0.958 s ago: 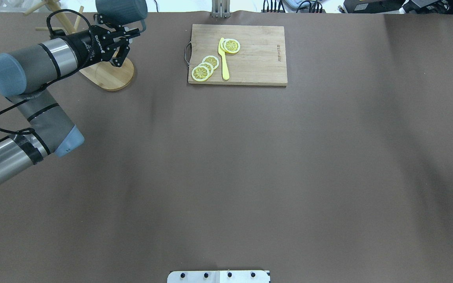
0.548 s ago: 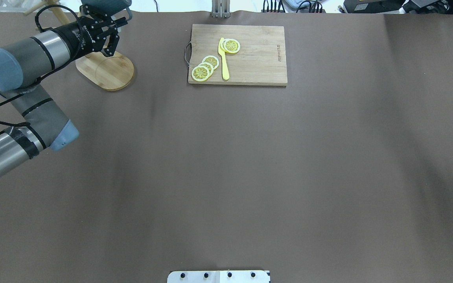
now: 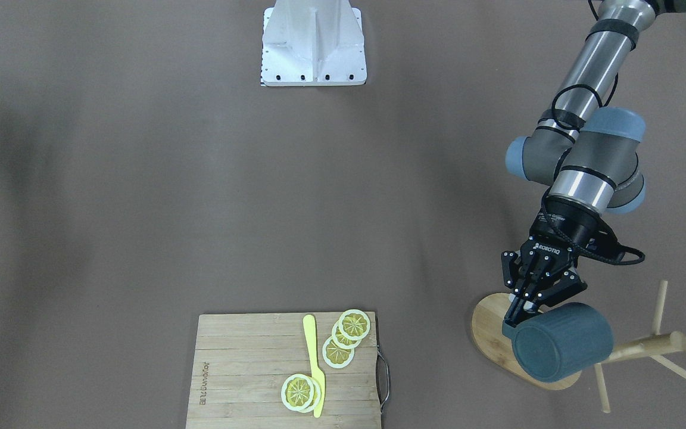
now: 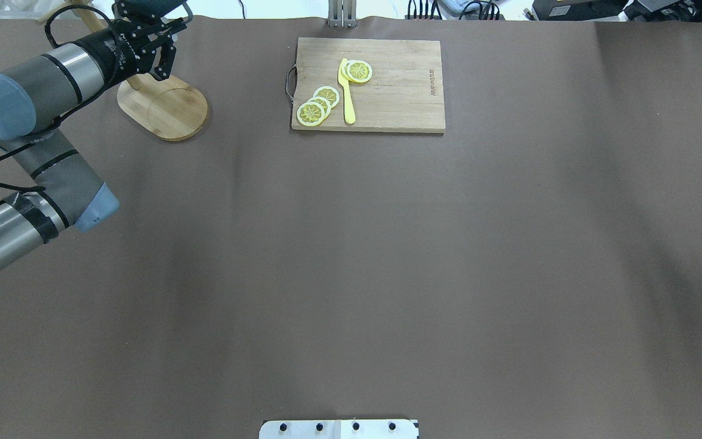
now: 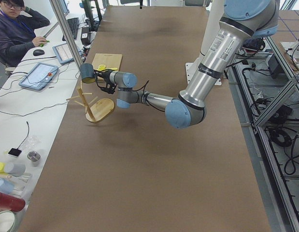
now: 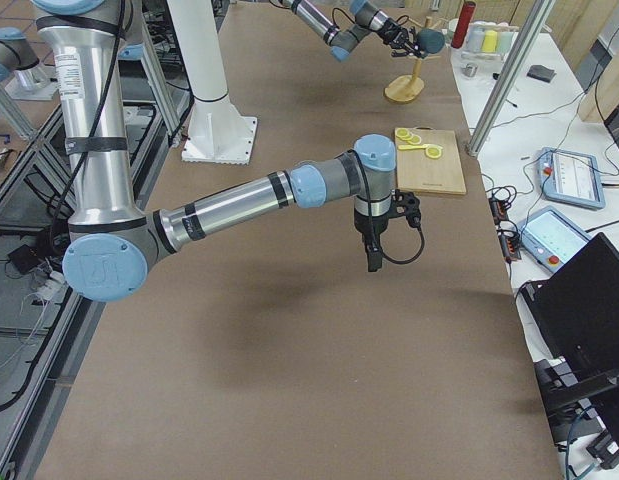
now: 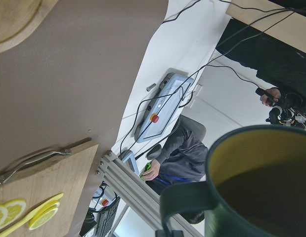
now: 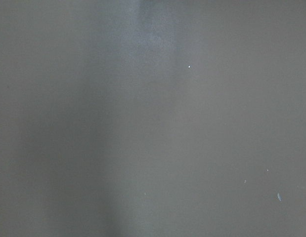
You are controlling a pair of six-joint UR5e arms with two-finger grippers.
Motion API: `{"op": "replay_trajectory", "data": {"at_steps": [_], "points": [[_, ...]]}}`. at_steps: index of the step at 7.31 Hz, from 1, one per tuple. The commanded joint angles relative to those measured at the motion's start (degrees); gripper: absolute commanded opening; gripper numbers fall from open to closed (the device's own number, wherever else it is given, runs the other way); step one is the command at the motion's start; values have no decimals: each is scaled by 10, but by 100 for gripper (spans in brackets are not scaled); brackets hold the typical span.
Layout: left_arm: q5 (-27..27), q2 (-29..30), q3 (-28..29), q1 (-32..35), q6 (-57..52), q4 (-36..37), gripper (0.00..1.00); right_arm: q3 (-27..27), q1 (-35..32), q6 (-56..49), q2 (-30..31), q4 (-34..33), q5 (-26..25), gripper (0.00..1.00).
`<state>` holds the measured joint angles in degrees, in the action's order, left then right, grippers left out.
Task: Hang cup on storage rack
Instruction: 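Hook the mug handle onto a stand peg with the left gripper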
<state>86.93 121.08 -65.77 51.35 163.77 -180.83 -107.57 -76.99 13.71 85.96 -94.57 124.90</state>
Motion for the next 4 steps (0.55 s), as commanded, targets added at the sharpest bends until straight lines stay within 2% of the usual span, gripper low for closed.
{"op": "replay_trajectory", "data": {"at_steps": [1, 4], "points": [[-14, 15, 11, 3, 1, 3, 0, 0, 0, 0, 1, 0, 1, 100], [-11, 21, 41, 17, 1, 2, 0, 0, 0, 0, 1, 0, 0, 100]]}}
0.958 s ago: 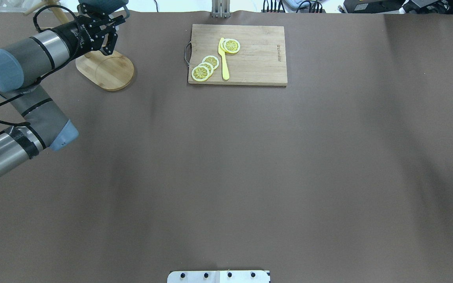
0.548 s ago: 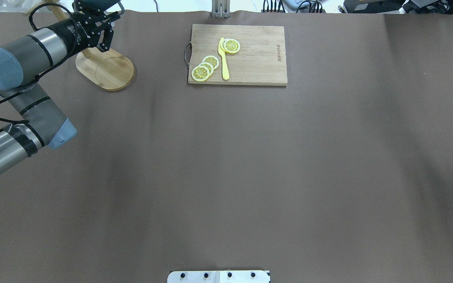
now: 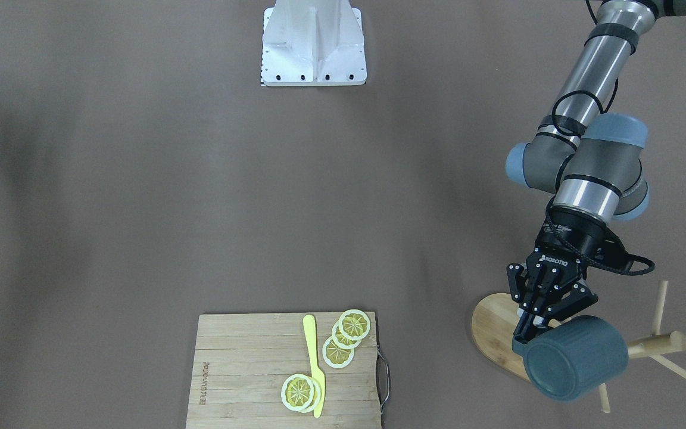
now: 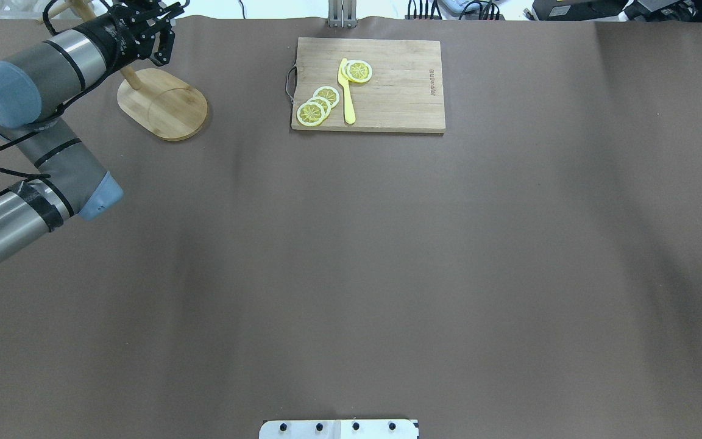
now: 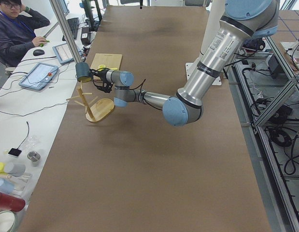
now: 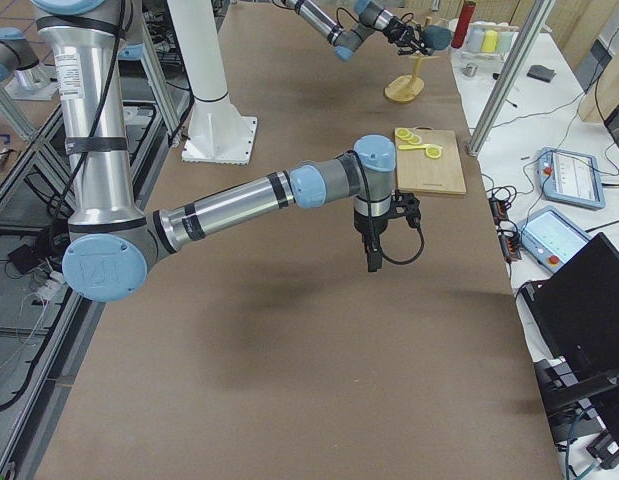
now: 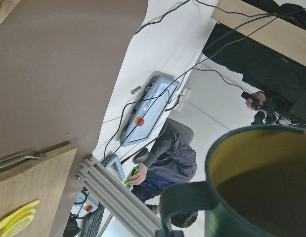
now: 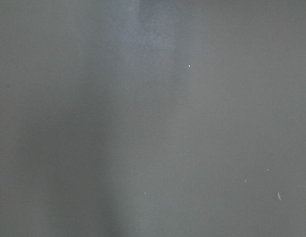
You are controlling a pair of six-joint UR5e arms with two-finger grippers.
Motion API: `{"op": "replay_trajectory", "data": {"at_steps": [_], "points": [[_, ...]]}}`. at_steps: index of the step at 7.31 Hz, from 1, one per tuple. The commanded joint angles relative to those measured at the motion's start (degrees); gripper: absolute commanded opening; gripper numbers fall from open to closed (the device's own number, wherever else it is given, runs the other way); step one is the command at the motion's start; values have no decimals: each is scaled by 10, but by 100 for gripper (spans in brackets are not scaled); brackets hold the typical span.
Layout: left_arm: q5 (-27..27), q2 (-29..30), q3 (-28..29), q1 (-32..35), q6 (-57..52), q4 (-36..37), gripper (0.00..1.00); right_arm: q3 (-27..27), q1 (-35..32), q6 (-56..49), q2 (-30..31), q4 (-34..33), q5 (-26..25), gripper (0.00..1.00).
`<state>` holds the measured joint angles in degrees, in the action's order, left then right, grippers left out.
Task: Hang cup on storage rack
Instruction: 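Hook the mug handle onto a stand peg with the left gripper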
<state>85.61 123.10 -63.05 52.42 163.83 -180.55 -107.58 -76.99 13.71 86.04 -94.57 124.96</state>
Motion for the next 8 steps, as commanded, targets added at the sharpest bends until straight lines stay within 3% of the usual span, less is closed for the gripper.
{"op": "replay_trajectory", "data": {"at_steps": [1, 6, 8], "points": [[3, 0, 19, 8, 0, -3, 0, 0, 0, -1, 0, 0, -1, 100], [21, -12, 27, 12, 3, -29, 0, 0, 0, -1, 0, 0, 0, 100], [27, -19, 51, 12, 16, -72, 0, 0, 0, -1, 1, 0, -1, 100]]}}
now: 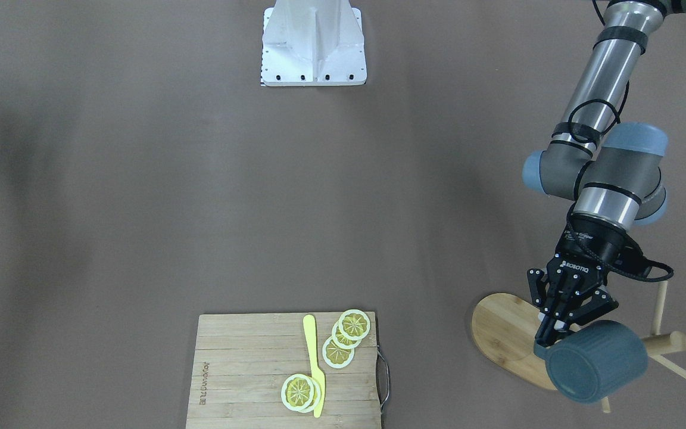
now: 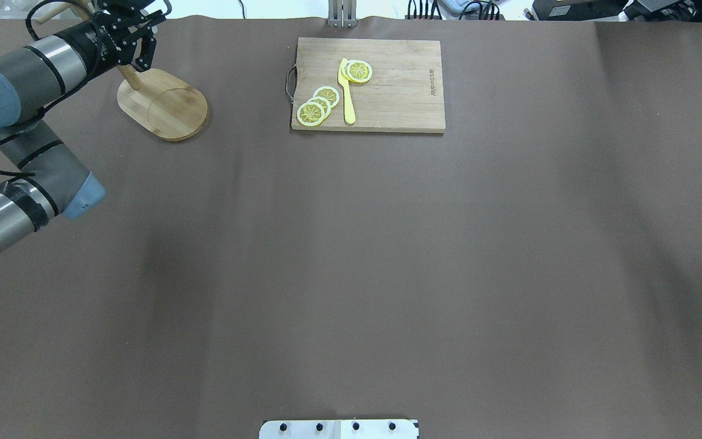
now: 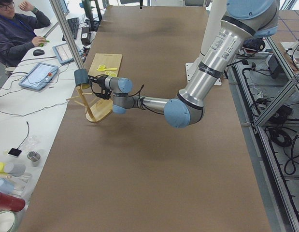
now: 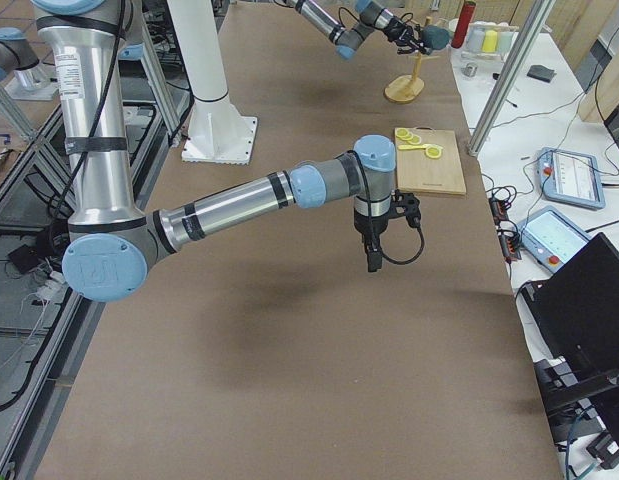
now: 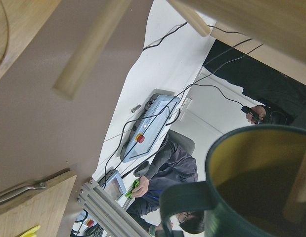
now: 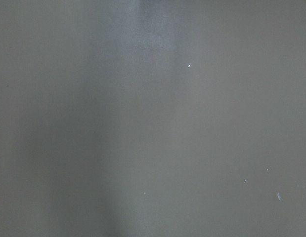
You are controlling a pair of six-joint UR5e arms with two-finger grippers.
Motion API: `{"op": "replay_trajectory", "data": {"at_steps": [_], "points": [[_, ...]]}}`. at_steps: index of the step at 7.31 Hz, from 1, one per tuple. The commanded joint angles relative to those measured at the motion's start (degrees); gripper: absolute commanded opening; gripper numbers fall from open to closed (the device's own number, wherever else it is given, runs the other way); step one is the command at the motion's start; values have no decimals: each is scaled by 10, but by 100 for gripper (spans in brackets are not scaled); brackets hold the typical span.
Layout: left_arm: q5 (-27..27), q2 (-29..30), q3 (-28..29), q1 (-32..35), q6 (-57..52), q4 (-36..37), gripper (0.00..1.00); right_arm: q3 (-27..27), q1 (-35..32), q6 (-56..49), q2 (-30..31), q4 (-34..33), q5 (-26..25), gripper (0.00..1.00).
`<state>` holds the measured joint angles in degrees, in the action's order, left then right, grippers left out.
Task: Hang cup on storage rack
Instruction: 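Hook the mug handle onto a stand peg with the left gripper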
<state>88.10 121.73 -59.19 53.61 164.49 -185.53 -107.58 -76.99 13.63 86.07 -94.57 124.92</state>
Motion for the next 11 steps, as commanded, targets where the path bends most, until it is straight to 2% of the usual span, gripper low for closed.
{"op": "replay_trajectory", "data": {"at_steps": [1, 8, 9, 10, 11], "points": [[3, -8, 17, 0, 9, -30, 0, 0, 0, 0, 1, 0, 0, 100], [9, -19, 26, -2, 17, -52, 0, -4, 0, 0, 3, 0, 1, 100], [9, -19, 27, -2, 16, -52, 10, -4, 0, 0, 3, 0, 1, 100], [9, -19, 30, -3, 15, -52, 36, -4, 0, 0, 3, 0, 1, 100], [9, -19, 30, -3, 10, -52, 98, -4, 0, 0, 2, 0, 1, 100]]}}
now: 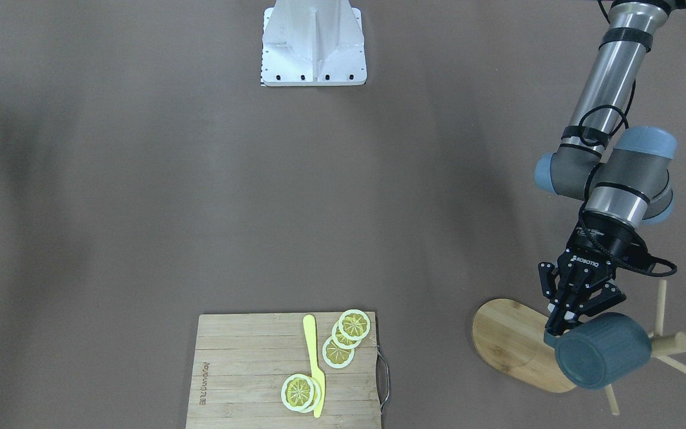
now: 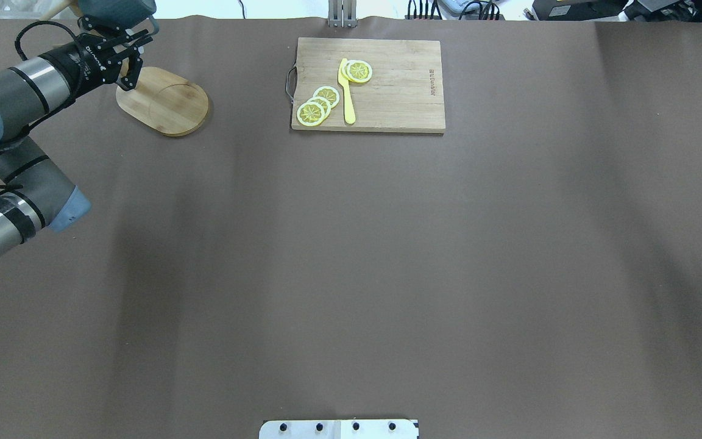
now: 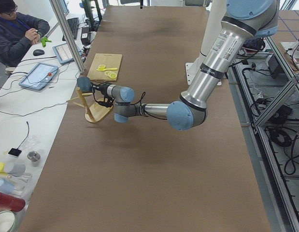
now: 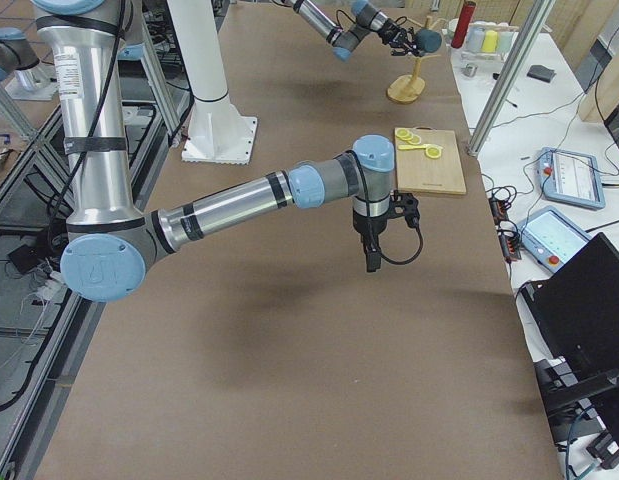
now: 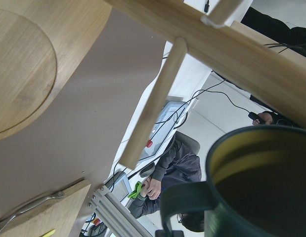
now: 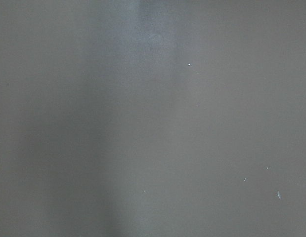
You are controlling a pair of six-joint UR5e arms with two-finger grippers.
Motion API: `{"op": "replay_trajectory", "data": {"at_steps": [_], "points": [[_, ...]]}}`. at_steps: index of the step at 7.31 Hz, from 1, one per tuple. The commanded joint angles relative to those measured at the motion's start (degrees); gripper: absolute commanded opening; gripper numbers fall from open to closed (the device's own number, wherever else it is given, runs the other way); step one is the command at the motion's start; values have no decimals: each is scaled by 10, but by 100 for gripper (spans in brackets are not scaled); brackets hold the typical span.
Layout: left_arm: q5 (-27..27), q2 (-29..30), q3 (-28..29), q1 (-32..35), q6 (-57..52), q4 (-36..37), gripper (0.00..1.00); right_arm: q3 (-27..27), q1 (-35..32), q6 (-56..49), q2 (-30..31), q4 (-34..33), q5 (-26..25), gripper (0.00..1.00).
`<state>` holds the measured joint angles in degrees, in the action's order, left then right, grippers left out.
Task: Hang cup on storage rack
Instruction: 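Hook the mug handle onto a stand peg with the left gripper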
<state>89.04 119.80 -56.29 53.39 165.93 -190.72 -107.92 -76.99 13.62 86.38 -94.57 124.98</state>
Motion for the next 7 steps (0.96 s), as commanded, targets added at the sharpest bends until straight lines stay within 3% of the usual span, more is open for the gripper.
{"op": "replay_trajectory", "data": {"at_steps": [1, 5, 7], "points": [[0, 0, 1, 0, -4, 0, 99, 0, 0, 1, -2, 0, -1, 100], [2, -11, -4, -2, -5, -31, 99, 1, 0, 0, -3, 0, -1, 100], [3, -32, -33, -5, -32, -54, 99, 0, 0, 0, -3, 0, -1, 100]]}}
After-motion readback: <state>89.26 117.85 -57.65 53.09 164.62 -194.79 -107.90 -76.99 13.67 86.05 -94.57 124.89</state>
